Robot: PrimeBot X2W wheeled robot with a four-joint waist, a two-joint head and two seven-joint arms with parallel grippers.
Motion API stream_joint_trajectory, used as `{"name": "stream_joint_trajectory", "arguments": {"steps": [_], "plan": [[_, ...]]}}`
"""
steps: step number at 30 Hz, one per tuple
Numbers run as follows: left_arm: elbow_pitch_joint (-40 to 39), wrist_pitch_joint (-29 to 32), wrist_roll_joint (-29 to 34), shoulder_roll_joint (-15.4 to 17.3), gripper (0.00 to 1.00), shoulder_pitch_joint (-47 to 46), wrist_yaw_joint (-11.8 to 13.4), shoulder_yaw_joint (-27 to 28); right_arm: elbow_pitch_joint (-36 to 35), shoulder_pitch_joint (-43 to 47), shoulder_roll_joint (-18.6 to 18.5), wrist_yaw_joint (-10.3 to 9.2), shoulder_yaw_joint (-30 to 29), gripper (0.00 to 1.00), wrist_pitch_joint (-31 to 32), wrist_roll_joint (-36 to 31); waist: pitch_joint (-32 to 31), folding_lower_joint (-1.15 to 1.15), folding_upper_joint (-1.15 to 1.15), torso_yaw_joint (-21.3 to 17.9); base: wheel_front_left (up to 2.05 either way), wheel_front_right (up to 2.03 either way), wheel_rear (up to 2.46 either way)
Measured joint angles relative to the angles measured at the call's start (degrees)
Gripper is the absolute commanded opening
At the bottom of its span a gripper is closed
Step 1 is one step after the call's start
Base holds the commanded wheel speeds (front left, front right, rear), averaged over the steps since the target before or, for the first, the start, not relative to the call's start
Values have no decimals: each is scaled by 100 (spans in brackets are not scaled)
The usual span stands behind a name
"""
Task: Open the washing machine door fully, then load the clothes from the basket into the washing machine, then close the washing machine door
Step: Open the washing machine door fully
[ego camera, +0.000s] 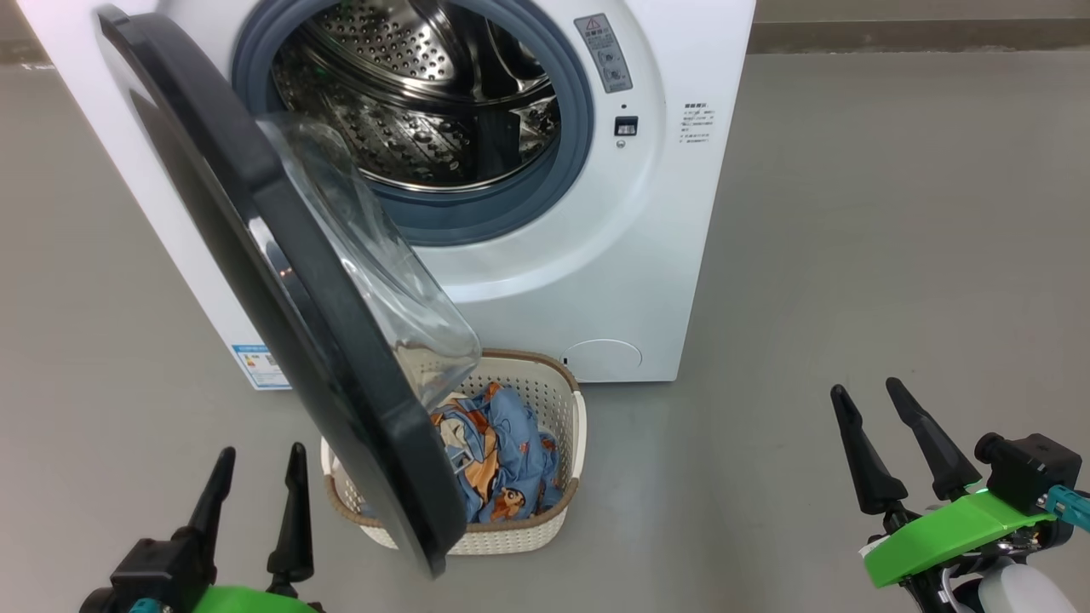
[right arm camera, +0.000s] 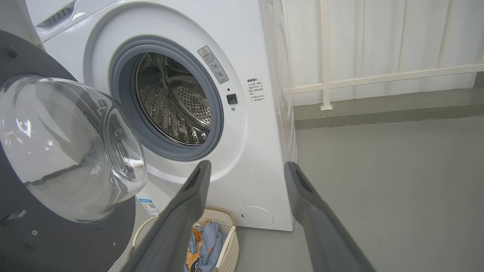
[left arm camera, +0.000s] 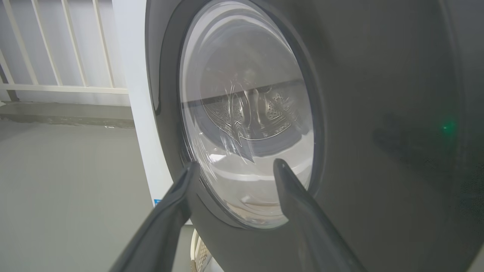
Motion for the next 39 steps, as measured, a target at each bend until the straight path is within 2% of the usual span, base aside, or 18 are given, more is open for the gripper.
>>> {"name": "stream_joint_trajectory", "arguments": {"steps": [24,25,26,28,29,30,39], "plan": [[-25,0,-4,31,100,-2,0,-16,-33,0,108,0,-19,100,0,-114,-28,0,0,-30,0,0,0],[-26,0,-7,31,80,-2,0,-24,-33,0,108,0,-18,100,0,-129,-33,1,0,-30,0,0,0],[-29,0,-13,33,50,-2,0,-34,-32,0,108,0,-18,100,0,-148,-37,0,0,-30,0,0,0],[-35,0,-16,37,27,-2,0,-56,-30,0,110,0,-16,100,0,-149,-47,0,0,-28,0,0,0],[-51,0,-21,45,8,-3,0,-69,-29,0,111,0,-16,100,0,-149,-51,0,0,-24,0,0,0],[-69,0,-21,56,0,-6,0,-78,-29,0,112,0,-15,100,0,-149,-55,0,0,-20,0,0,0],[-611,0,12,90,0,-116,0,-67,-27,8,126,0,9,100,0,-149,-87,0,0,22,0,0,0]]}}
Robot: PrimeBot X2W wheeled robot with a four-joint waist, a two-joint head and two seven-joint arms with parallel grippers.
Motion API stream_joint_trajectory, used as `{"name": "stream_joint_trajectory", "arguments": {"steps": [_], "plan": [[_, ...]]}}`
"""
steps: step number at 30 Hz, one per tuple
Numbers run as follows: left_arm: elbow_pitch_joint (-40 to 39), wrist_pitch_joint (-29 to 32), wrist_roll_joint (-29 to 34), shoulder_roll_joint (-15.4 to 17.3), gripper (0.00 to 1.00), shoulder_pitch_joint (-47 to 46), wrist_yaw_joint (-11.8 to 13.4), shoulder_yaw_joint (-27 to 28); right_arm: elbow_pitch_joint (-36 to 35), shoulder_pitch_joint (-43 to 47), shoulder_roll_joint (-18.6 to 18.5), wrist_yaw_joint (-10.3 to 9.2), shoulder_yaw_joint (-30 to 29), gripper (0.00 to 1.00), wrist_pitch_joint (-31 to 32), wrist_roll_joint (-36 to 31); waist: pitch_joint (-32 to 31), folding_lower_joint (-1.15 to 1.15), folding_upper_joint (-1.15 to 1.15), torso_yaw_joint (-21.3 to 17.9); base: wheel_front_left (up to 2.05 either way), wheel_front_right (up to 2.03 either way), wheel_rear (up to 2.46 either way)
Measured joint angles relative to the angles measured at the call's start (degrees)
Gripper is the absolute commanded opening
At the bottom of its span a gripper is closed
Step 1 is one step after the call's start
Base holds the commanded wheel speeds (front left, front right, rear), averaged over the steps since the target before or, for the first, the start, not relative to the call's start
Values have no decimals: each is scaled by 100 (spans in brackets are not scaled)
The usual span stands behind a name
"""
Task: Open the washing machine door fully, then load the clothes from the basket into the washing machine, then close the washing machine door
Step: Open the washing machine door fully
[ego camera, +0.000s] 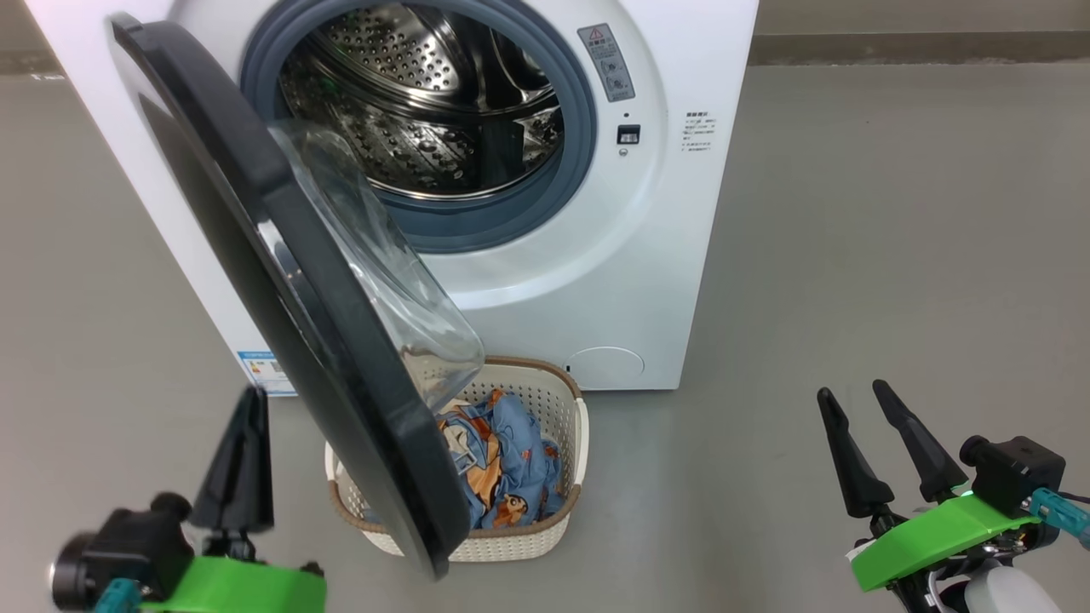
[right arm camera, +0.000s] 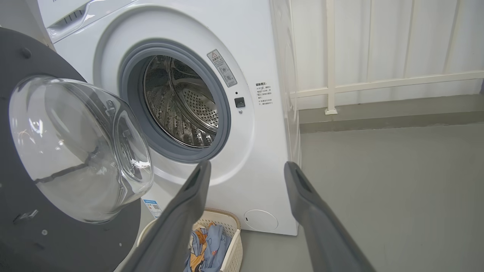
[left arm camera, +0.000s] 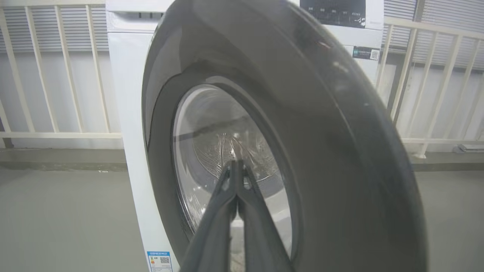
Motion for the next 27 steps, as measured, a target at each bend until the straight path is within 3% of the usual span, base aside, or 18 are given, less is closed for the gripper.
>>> {"name": "stream_joint_trajectory", "arguments": {"steps": [9,16,27], "plan": [[-1243,0,189,-7,0,-166,7,-219,21,10,44,0,76,100,0,0,-31,0,0,22,0,0,0],[-1925,327,187,-15,0,-171,8,-737,24,10,69,0,124,100,0,1,-36,0,0,-43,0,0,0],[-1809,657,-64,-65,0,-123,7,-1753,14,10,134,0,58,100,0,40,42,0,0,-214,0,0,0]]}}
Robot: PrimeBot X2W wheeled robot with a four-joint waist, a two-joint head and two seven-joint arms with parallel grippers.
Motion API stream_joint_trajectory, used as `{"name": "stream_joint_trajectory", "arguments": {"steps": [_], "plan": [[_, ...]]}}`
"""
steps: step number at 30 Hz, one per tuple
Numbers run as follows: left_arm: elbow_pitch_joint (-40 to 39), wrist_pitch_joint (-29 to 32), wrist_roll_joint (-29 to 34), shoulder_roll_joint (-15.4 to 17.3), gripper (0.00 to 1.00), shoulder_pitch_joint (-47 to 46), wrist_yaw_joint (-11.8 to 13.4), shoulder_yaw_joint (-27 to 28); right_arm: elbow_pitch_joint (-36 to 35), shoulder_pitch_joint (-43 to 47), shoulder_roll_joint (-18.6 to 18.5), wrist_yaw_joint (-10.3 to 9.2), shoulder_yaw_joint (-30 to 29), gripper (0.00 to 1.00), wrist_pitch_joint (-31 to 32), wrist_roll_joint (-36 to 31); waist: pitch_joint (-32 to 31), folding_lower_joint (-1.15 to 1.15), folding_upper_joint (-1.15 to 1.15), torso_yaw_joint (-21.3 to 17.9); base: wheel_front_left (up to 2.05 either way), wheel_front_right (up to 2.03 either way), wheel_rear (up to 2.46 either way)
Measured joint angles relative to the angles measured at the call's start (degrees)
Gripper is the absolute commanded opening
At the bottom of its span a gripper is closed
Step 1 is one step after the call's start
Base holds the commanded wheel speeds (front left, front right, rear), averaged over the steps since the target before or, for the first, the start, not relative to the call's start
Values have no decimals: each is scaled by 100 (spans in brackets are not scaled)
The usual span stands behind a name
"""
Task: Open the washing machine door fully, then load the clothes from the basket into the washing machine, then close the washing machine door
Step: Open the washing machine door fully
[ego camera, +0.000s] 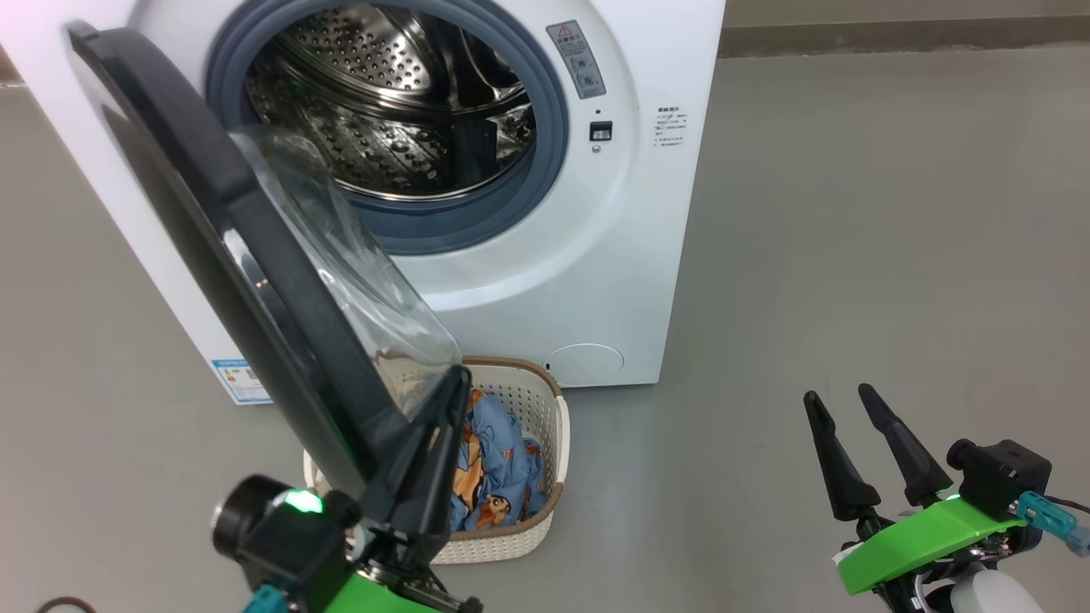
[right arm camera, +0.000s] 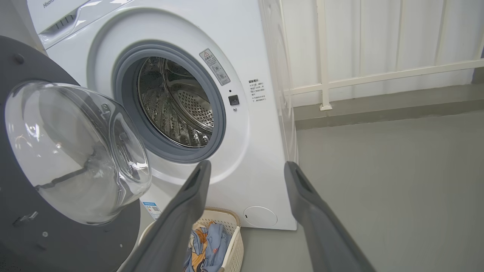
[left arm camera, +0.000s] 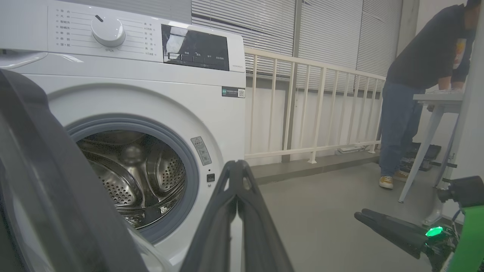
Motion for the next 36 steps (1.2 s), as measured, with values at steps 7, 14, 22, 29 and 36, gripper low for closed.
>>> {"name": "stream_joint_trajectory", "arguments": {"steps": [7,14,22,29,36], "plan": [[862,-107,-254,1,0,104,0,-104,1,-1,48,0,5,100,0,15,35,0,0,-96,0,0,0],[1708,-275,-422,-1,0,96,0,-107,12,-3,67,0,7,100,0,15,79,0,0,-166,0,0,0],[2387,-493,-672,-30,0,-29,33,-102,55,-8,69,0,15,100,0,15,98,0,0,-188,0,0,0],[2527,-567,-720,-67,0,-57,154,-99,64,-9,73,0,12,100,0,15,102,0,0,-117,0,0,0],[2477,-606,-720,-96,0,-29,162,-98,85,-9,91,0,8,100,0,15,129,0,0,100,0,0,0]]}}
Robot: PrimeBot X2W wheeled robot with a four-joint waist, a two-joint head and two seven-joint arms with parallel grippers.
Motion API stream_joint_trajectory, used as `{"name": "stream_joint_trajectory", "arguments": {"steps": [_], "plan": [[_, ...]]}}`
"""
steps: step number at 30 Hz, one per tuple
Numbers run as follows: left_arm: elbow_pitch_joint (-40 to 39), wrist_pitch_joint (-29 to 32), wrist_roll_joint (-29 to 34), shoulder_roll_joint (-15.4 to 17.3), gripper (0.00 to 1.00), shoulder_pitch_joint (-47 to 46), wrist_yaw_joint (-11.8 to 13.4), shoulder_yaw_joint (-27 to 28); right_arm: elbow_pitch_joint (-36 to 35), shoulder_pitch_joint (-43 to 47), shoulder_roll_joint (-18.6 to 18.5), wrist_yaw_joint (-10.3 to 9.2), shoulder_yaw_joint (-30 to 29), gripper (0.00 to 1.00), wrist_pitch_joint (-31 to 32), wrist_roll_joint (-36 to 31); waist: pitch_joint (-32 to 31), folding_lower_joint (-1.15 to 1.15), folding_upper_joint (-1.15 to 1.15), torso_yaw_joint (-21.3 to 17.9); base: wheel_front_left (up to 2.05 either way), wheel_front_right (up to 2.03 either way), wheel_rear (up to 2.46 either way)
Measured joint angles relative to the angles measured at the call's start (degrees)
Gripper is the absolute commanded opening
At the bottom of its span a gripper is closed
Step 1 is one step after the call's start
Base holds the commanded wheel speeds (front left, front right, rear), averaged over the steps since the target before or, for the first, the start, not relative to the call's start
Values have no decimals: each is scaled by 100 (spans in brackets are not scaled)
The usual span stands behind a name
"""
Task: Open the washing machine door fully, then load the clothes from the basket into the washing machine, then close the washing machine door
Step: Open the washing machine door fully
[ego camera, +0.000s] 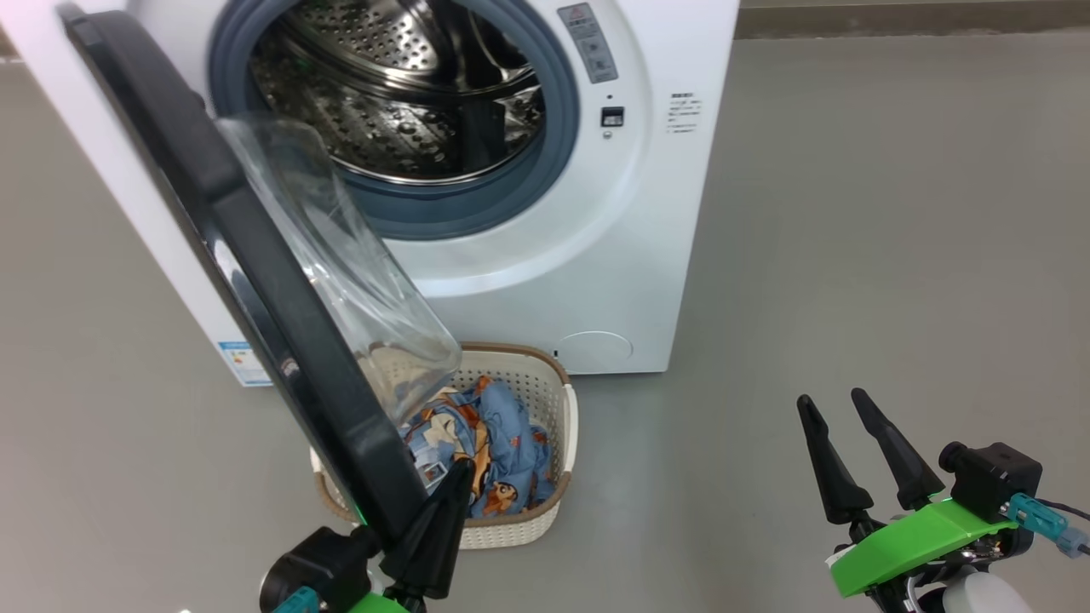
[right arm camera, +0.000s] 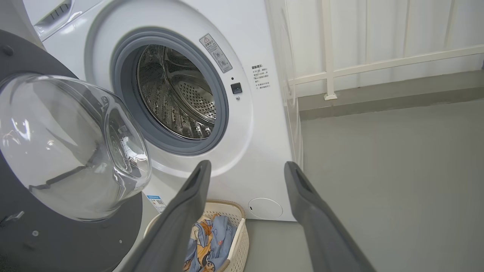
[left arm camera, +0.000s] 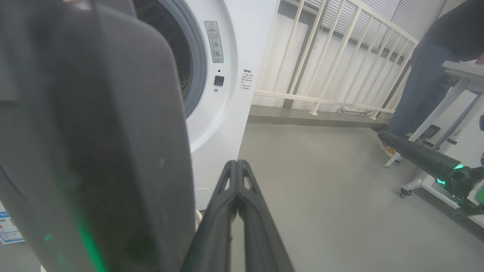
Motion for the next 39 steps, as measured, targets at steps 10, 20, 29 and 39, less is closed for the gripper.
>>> {"name": "stream_joint_trajectory", "arguments": {"steps": [10,20,29,39], "plan": [[-140,-8,-1,153,0,260,103,121,76,-1,25,0,51,100,0,0,-35,0,0,377,0,0,0],[-326,3,-114,388,0,556,341,391,77,1,15,0,30,100,0,0,-91,0,0,754,0,0,0],[-455,112,-218,605,0,608,500,673,75,2,27,0,7,100,0,0,-95,0,0,1103,0,0,0],[-492,434,-359,903,0,602,759,1147,57,2,123,0,-24,100,0,-1,-21,0,0,1445,0,0,0]]}}
